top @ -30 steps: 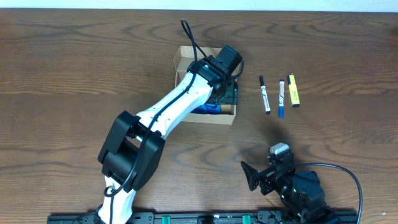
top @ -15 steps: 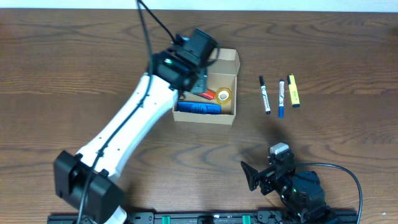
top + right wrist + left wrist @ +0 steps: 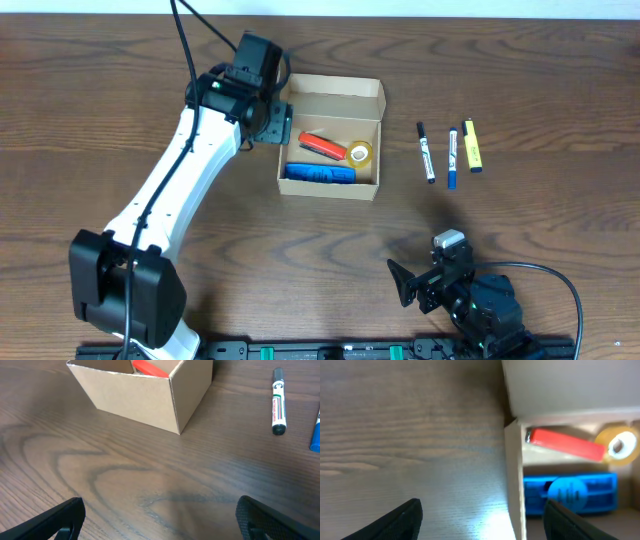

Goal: Pack container
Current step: 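Push the items inside the box with the left gripper to settle them, then lift the left gripper out of the box and retract it left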

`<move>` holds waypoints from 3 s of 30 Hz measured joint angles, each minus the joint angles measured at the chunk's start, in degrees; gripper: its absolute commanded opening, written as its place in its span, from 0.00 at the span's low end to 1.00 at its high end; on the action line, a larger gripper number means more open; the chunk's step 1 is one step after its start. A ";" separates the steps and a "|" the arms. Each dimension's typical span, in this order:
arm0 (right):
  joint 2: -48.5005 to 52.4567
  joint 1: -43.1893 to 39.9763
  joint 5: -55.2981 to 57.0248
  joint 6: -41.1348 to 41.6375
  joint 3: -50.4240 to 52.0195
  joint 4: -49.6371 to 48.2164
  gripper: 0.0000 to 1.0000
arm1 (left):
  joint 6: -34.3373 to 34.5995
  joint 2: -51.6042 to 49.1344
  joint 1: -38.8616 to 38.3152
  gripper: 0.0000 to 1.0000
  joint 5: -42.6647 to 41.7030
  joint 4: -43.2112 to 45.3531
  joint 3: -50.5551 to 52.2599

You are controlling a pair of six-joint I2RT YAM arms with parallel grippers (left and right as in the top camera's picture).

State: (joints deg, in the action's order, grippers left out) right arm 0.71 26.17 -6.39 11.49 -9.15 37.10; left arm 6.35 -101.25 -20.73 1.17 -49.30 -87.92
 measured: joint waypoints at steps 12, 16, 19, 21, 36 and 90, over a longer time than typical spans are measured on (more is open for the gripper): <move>0.02 0.00 0.00 0.00 0.00 0.02 0.99 | -2.16 0.00 -0.44 0.76 -6.14 9.11 8.98; 0.02 0.00 0.00 0.00 0.00 0.00 0.99 | -2.34 0.00 -0.44 0.75 -6.38 11.19 12.15; 0.00 0.00 0.00 0.00 0.00 0.00 0.99 | -2.27 0.00 -0.44 0.68 -6.01 11.98 13.75; 0.00 0.00 0.00 0.00 0.00 0.02 0.99 | -1.92 0.00 -0.44 0.61 -5.35 12.02 14.08; 0.00 0.00 0.00 0.00 0.00 0.00 0.99 | 0.83 0.00 -0.55 0.19 -4.85 12.70 14.08; 0.00 0.00 0.00 0.02 0.00 0.02 0.99 | 7.78 5.55 -0.81 0.65 -0.39 6.16 13.31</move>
State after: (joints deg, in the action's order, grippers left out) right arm 0.71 26.17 -6.39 11.51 -9.15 37.12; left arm 14.13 -95.70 -21.54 0.78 -43.13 -74.61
